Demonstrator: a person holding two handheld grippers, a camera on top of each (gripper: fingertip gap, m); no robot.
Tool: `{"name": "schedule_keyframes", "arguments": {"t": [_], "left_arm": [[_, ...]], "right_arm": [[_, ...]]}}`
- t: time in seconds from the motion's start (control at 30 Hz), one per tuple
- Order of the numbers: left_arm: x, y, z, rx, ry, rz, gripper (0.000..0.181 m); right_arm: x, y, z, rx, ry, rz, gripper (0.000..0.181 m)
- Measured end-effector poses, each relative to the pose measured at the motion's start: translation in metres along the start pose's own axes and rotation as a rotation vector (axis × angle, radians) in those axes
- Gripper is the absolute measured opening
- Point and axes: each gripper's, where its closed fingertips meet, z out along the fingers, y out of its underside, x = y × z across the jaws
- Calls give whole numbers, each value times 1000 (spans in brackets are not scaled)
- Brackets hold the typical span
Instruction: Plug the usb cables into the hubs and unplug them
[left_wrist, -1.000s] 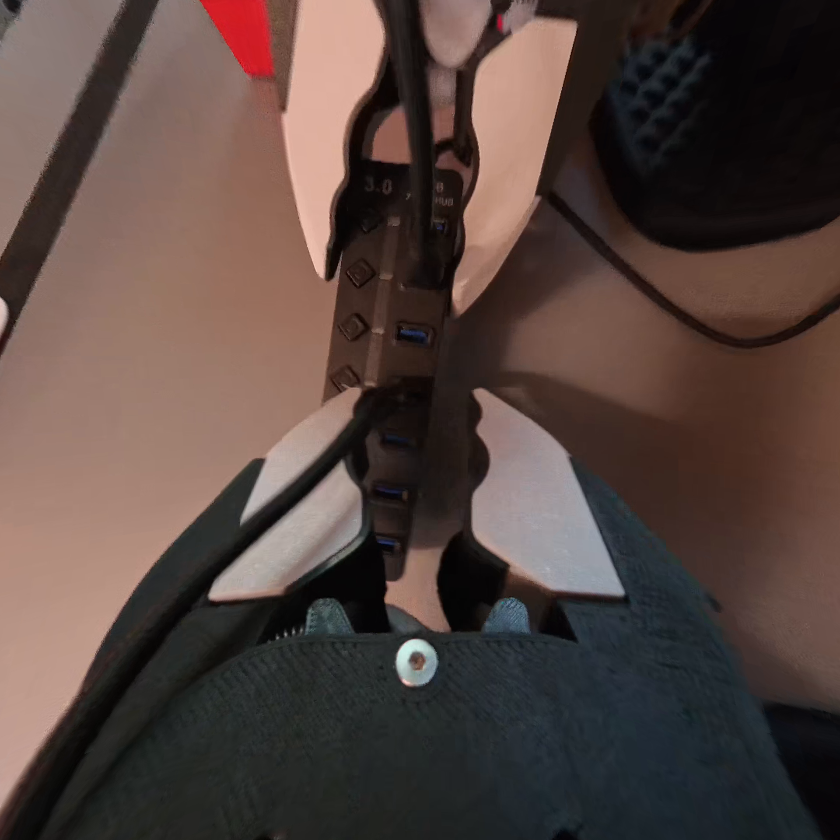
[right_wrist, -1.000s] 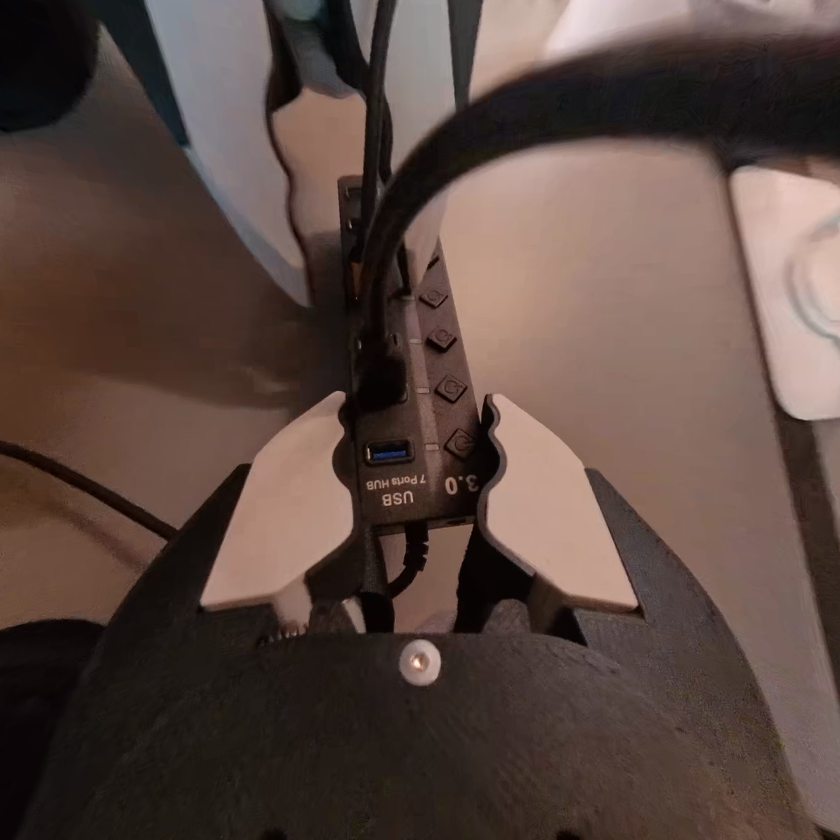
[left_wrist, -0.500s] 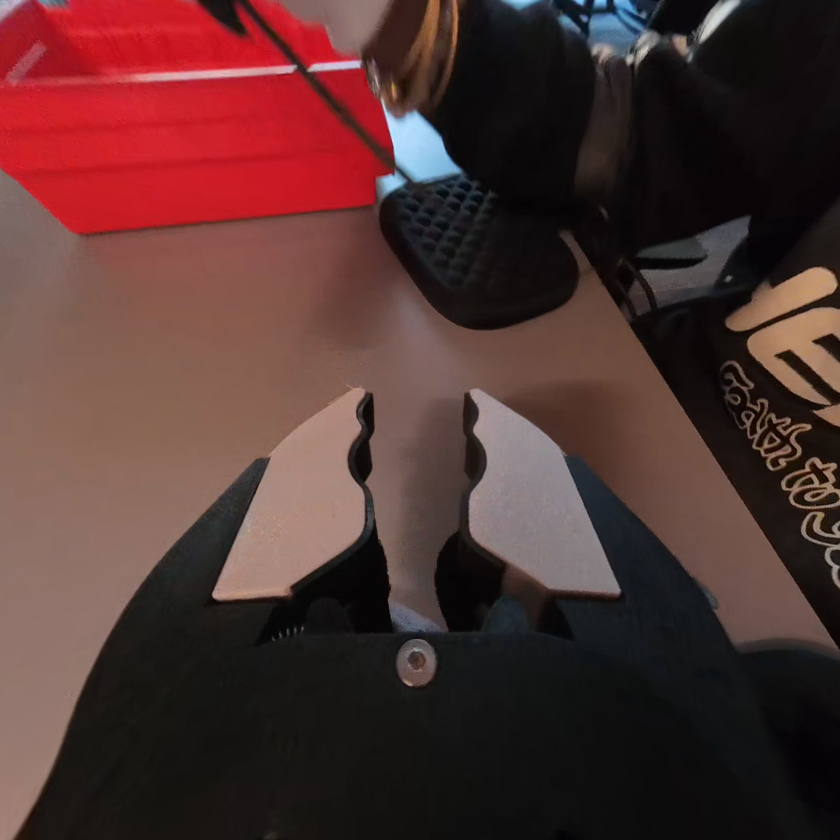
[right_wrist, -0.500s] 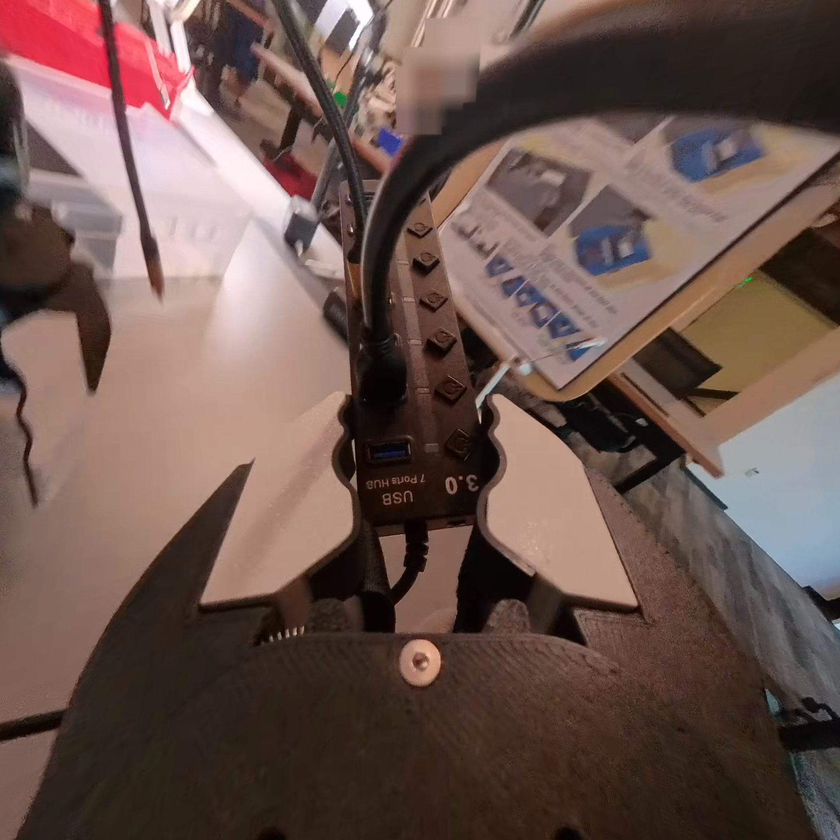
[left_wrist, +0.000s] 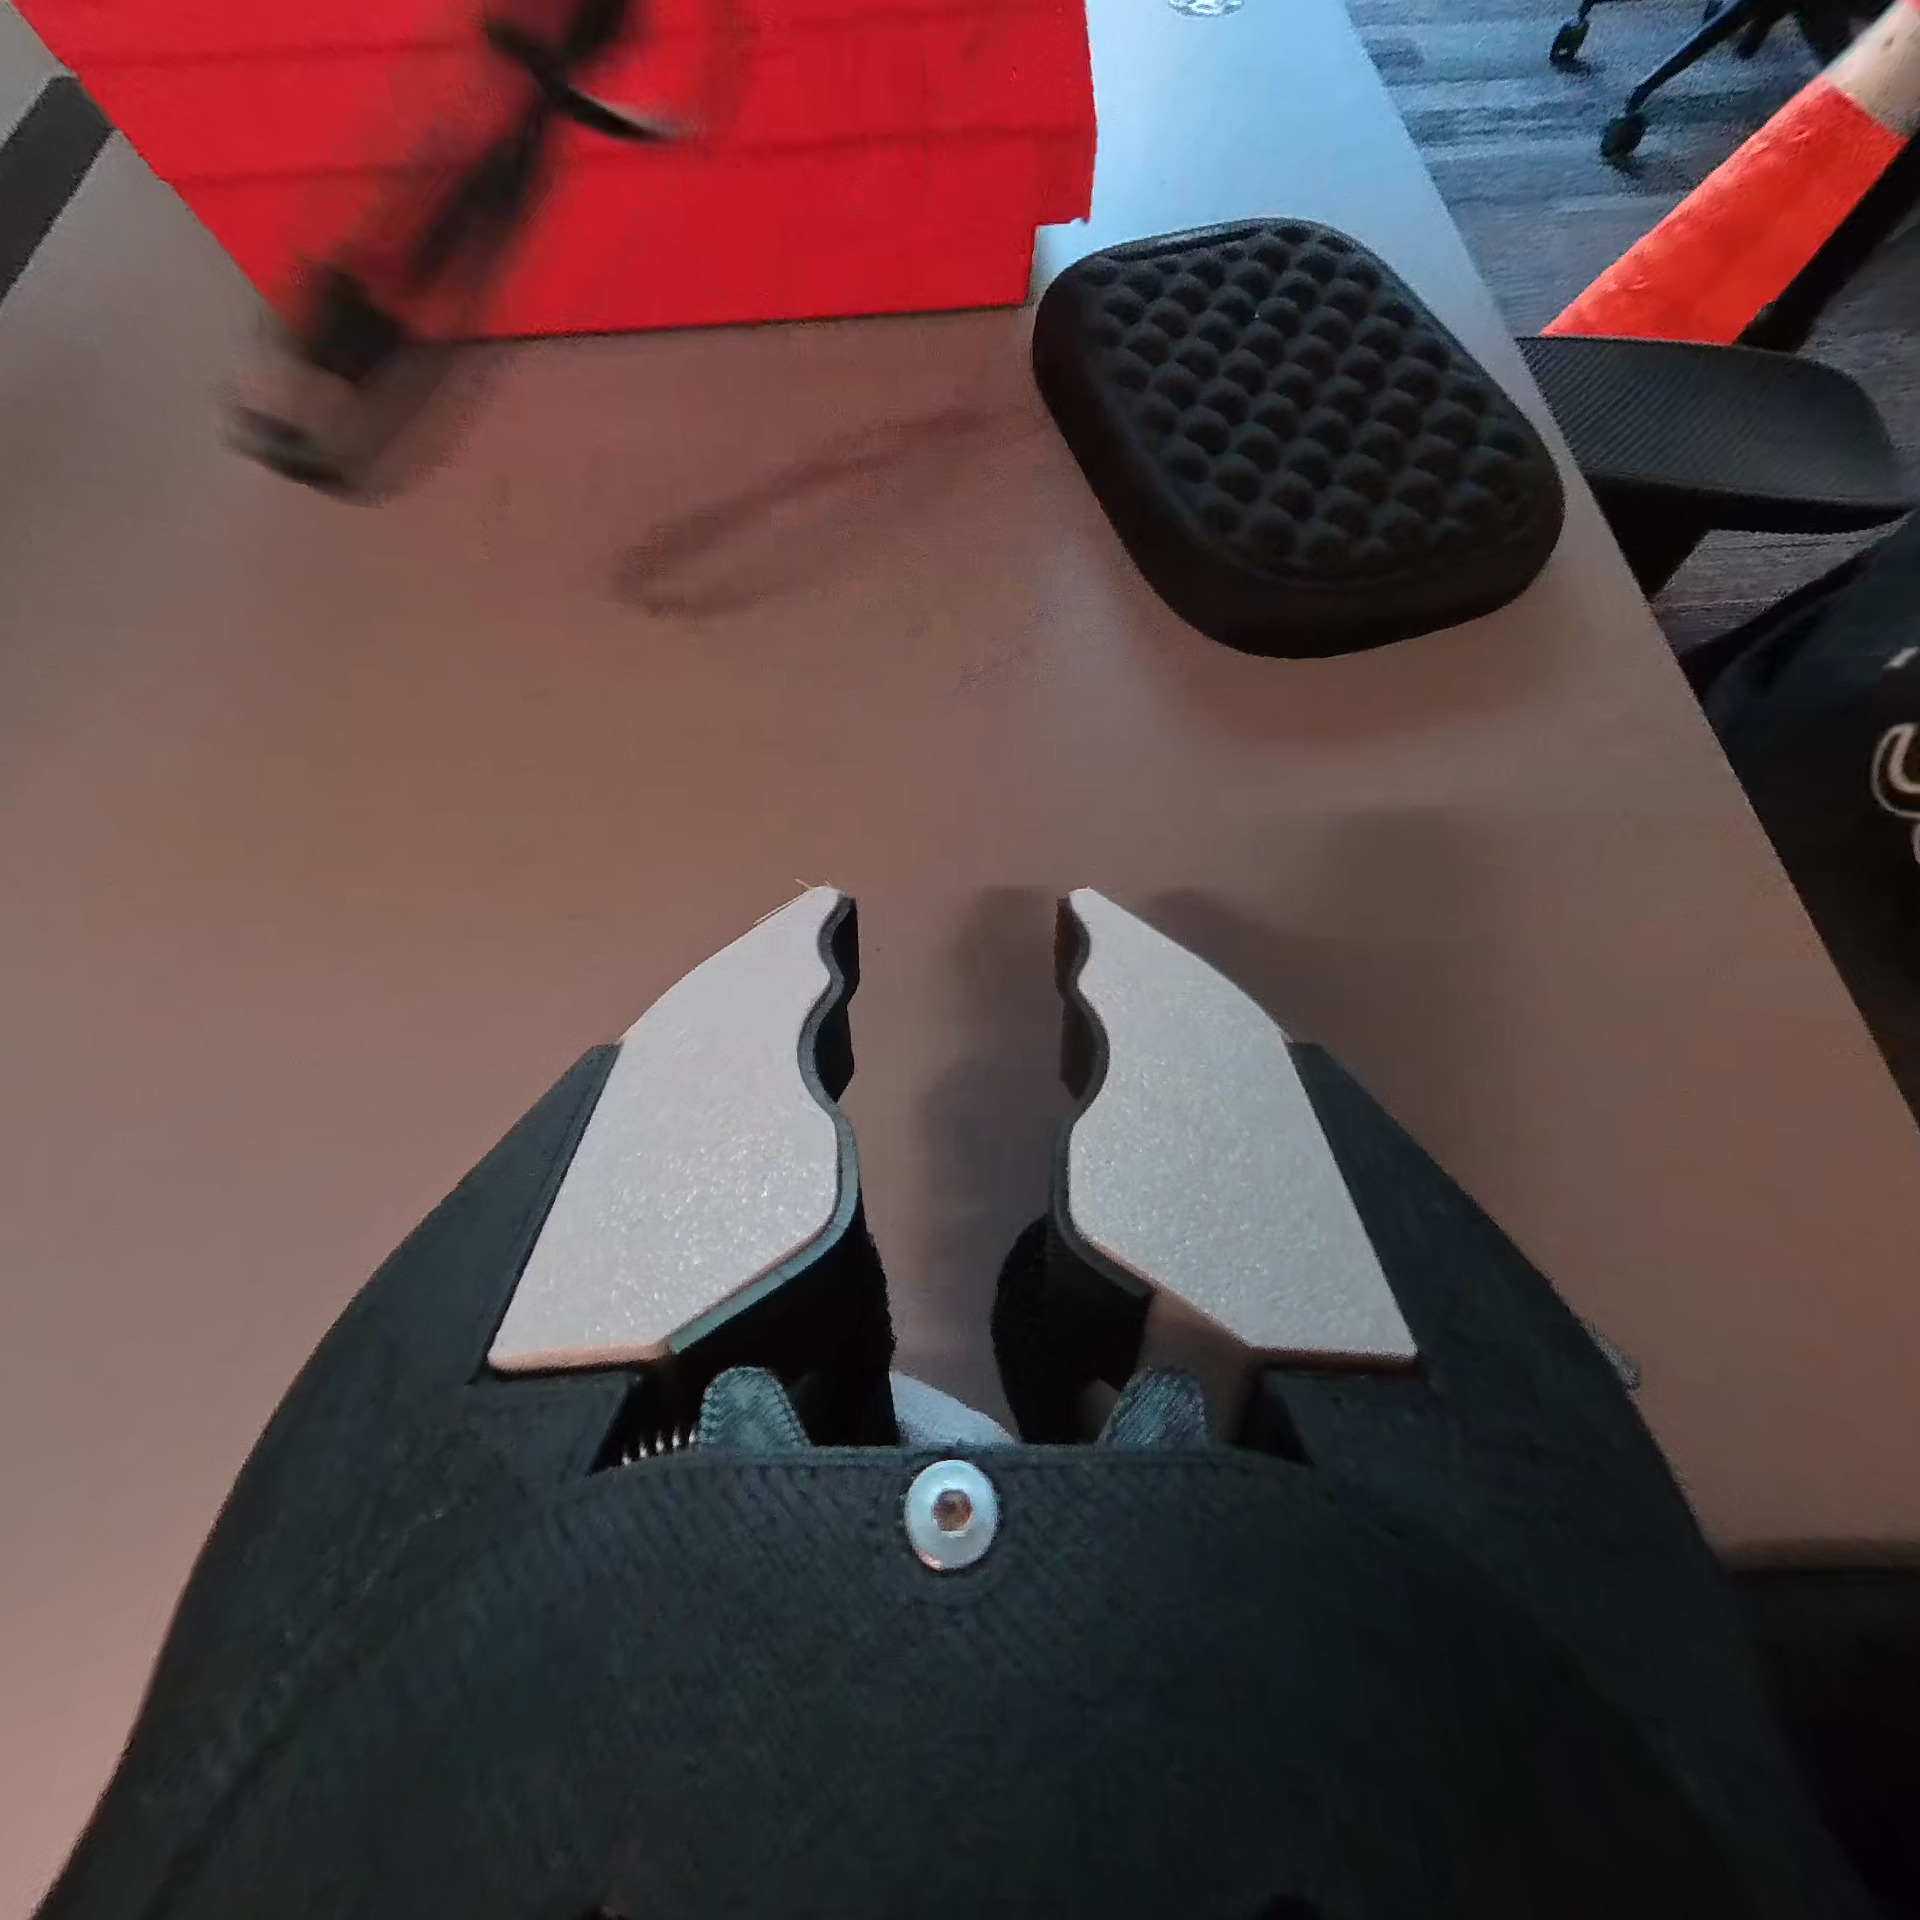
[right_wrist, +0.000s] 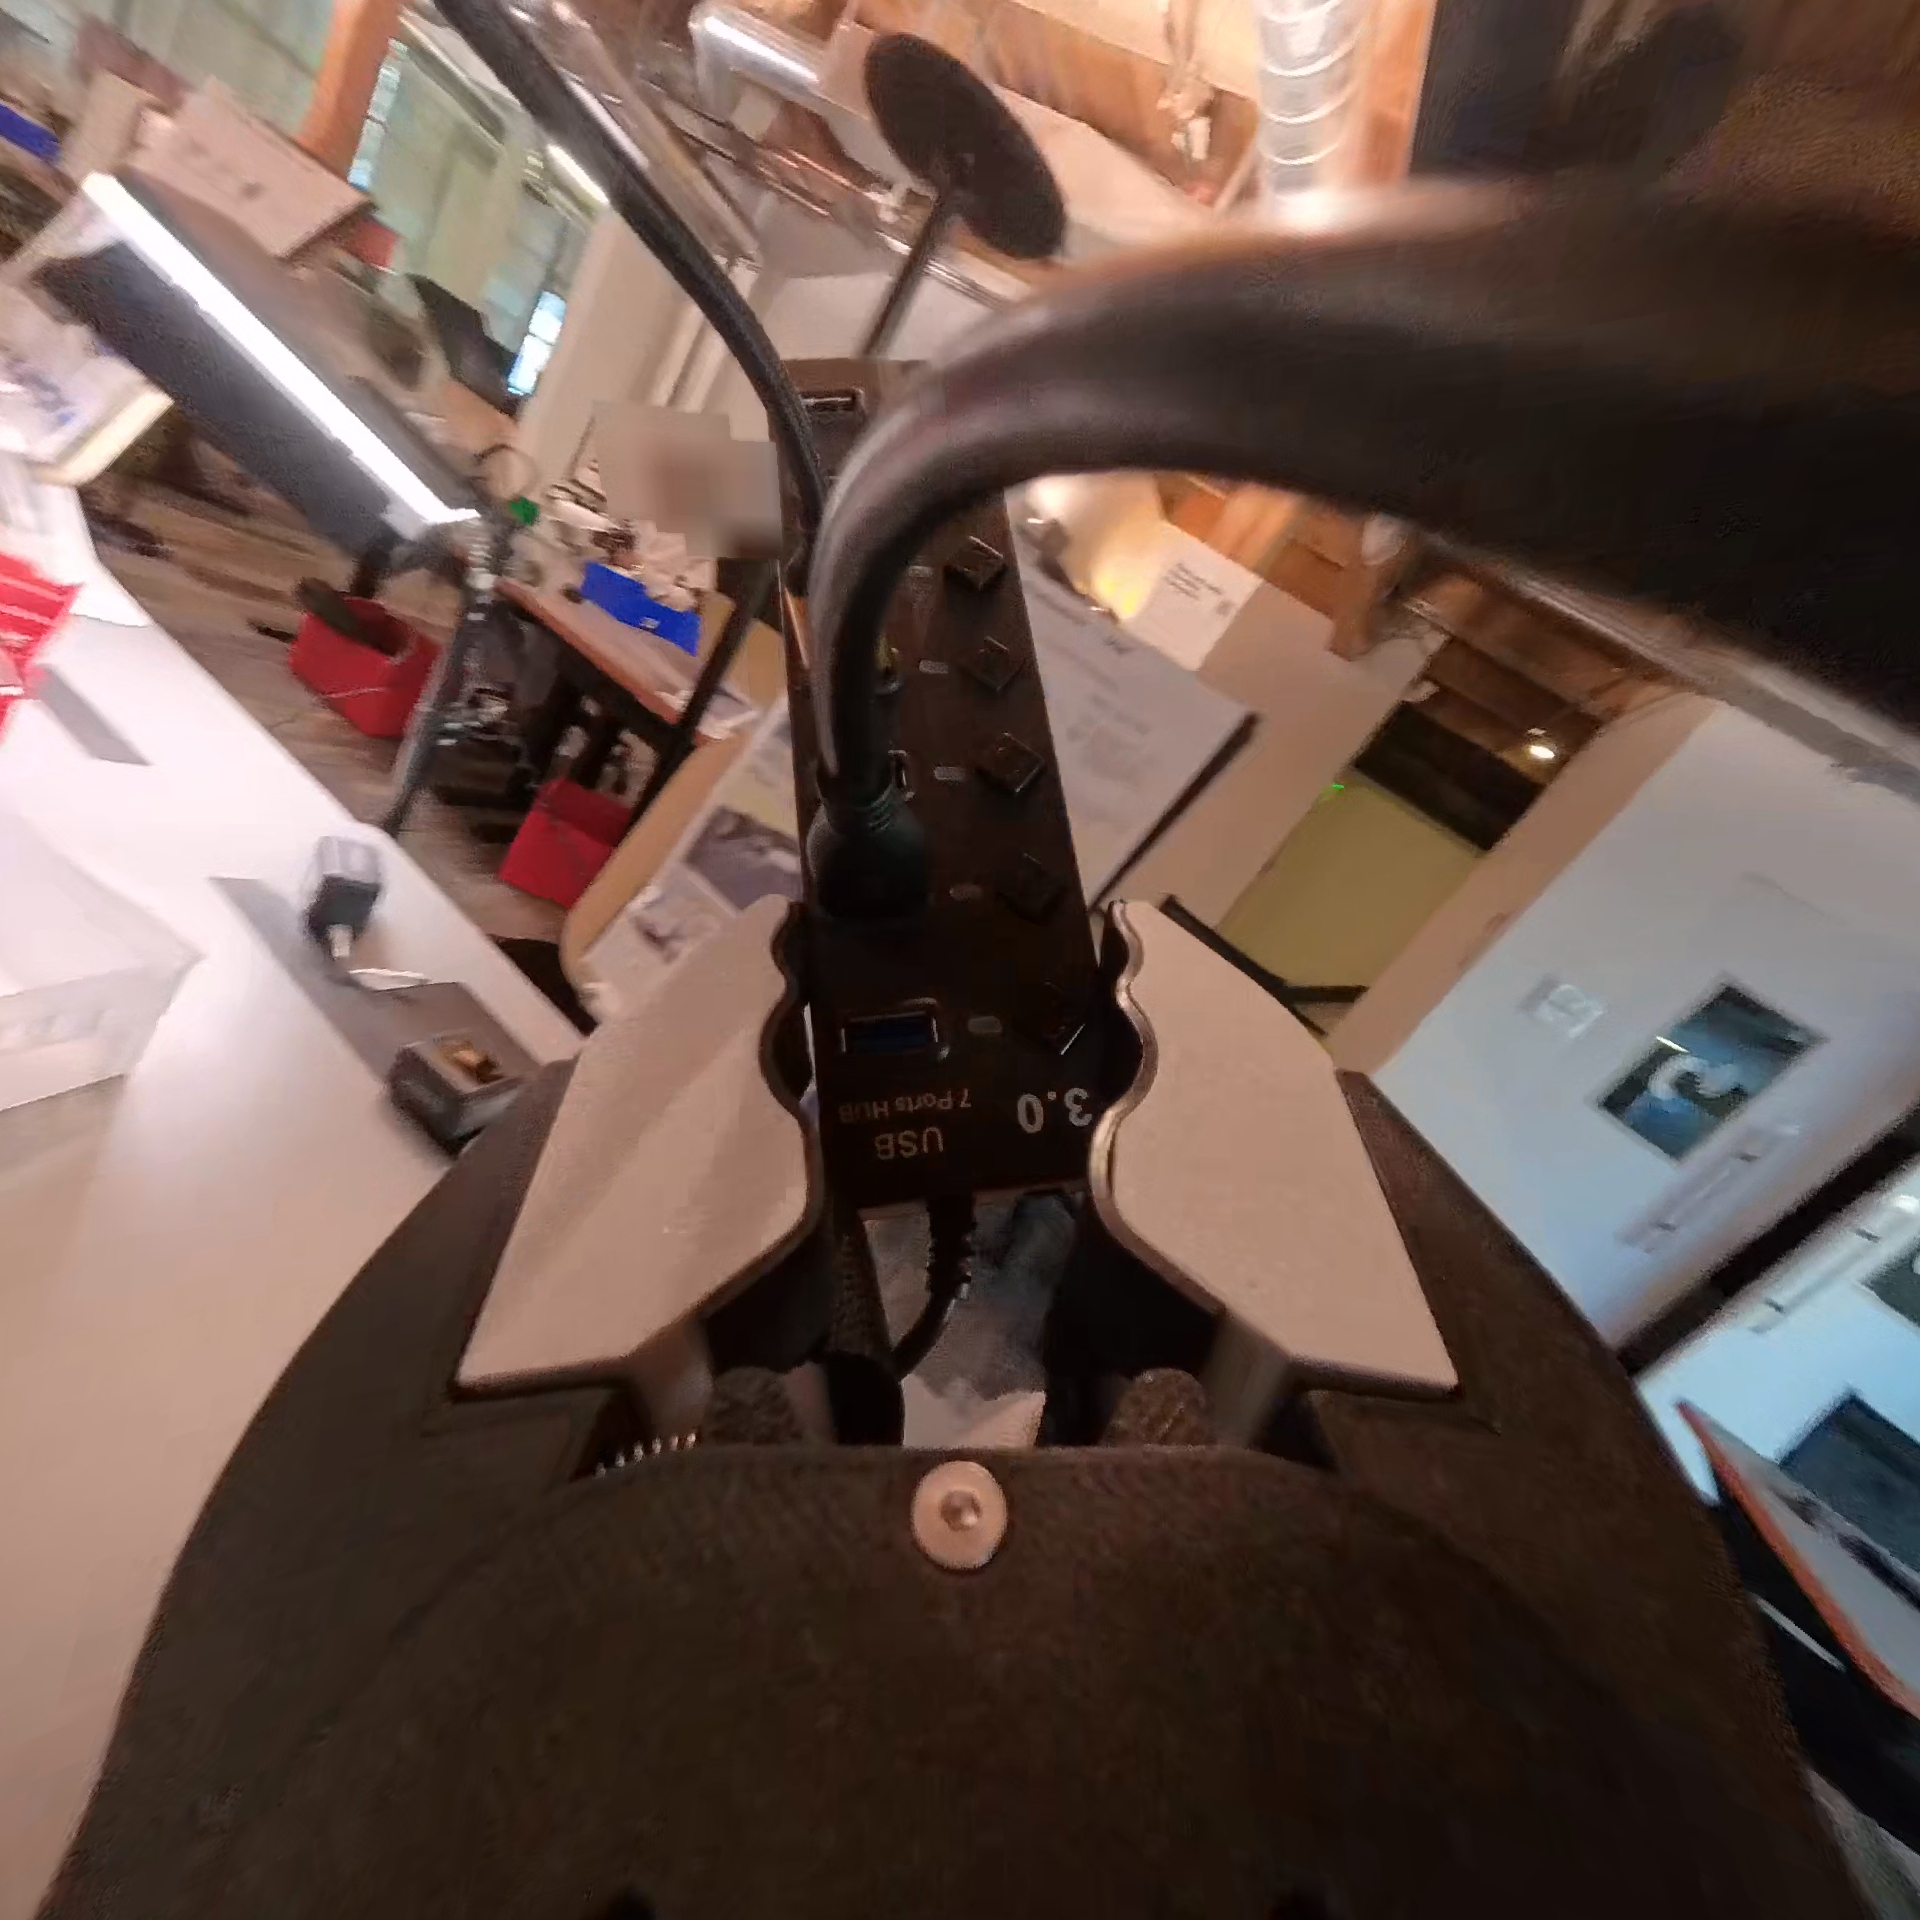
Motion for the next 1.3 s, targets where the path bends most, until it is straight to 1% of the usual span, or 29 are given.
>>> {"name": "schedule_keyframes", "arguments": {"t": [0.1,0.2,0.27,0.37,0.47,0.53,0.67,0.77,0.8,0.87,0.97,1.03,1.1,1.13,1.2,1.3], "left_arm": [[-2,-3,-3,26,-14,6,36],[-8,-1,-4,5,-48,2,35],[-7,-2,-5,16,-46,7,35],[-8,-3,-5,17,-57,13,35],[-8,-4,-6,29,-62,19,35],[-10,-4,-6,39,-68,19,35],[-15,-1,-7,36,-91,10,35],[-16,1,-6,30,-91,7,35],[-16,2,-5,24,-92,7,35],[-16,5,-3,13,-91,8,35],[-18,9,-2,-5,-96,5,35],[-18,9,-2,-3,-94,3,35],[-18,8,-3,0,-97,4,35],[-18,8,-3,0,-99,7,35],[-17,6,-3,4,-101,12,35],[-17,7,-1,-2,-98,15,35]], "right_arm": [[56,-17,-5,-44,151,-44,54],[104,-27,-17,-97,285,-94,54],[124,-25,-26,-145,343,-112,54],[137,-3,-41,-238,395,-140,55],[142,30,-59,-310,446,-163,55],[144,59,-72,-377,474,-171,54],[140,123,-95,-471,505,-115,54],[142,163,-108,-489,543,-39,54],[144,172,-110,-480,554,-13,54],[151,180,-112,-450,576,27,54],[161,178,-116,-402,618,47,54],[159,178,-118,-391,617,60,54],[145,190,-126,-428,601,95,54],[133,201,-131,-456,588,128,54],[106,230,-143,-509,555,211,54],[70,284,-163,-599,522,363,54]]}}
